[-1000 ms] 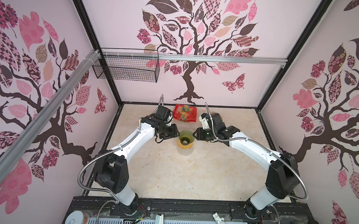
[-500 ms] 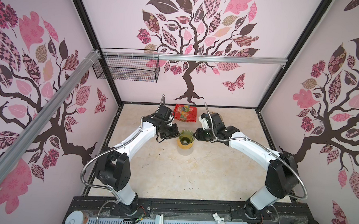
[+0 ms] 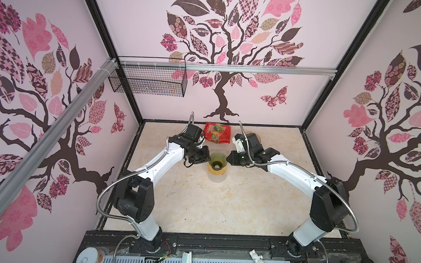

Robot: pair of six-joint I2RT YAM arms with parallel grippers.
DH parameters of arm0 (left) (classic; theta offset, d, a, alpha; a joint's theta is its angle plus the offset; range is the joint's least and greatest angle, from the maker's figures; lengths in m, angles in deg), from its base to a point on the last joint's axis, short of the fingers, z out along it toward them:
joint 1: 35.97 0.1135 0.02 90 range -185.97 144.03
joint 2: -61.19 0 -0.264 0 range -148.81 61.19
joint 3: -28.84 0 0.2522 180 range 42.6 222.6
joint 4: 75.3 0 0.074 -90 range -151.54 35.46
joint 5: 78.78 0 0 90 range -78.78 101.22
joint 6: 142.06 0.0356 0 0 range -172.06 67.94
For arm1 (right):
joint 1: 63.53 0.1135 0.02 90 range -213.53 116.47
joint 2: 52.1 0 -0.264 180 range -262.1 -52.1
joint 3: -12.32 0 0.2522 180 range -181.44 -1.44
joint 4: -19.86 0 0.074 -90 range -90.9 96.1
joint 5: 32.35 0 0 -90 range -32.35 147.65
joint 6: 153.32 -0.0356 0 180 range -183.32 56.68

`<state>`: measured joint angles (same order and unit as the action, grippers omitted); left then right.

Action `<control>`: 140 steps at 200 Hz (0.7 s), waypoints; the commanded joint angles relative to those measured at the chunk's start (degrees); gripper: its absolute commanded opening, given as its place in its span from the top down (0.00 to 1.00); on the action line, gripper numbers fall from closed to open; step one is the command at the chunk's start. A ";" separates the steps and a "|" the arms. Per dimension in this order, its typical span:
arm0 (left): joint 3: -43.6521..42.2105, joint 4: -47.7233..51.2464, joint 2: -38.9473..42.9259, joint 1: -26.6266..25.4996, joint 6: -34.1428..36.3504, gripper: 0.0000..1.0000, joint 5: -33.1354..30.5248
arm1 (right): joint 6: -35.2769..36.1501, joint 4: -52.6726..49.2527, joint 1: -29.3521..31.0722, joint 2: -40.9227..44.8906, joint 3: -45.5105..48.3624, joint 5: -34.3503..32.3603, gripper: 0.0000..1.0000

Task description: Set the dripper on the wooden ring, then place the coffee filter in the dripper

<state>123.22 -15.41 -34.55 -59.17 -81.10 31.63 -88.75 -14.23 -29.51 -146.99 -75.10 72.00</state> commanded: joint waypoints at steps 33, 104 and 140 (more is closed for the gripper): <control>2.46 -0.56 -0.76 -0.18 0.65 0.82 1.22 | 0.91 -0.23 0.70 -2.45 -2.84 0.86 0.84; 1.98 -0.32 -1.58 -0.18 0.91 0.93 0.99 | 1.19 -1.27 1.21 -3.45 -4.11 0.07 0.89; 1.92 -0.25 -2.29 -0.09 1.17 0.98 1.84 | 1.91 -3.63 1.22 -5.15 -5.72 0.15 0.94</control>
<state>123.22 -14.93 -35.54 -59.28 -80.73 33.11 -88.62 -14.76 -28.74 -149.35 -78.08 71.93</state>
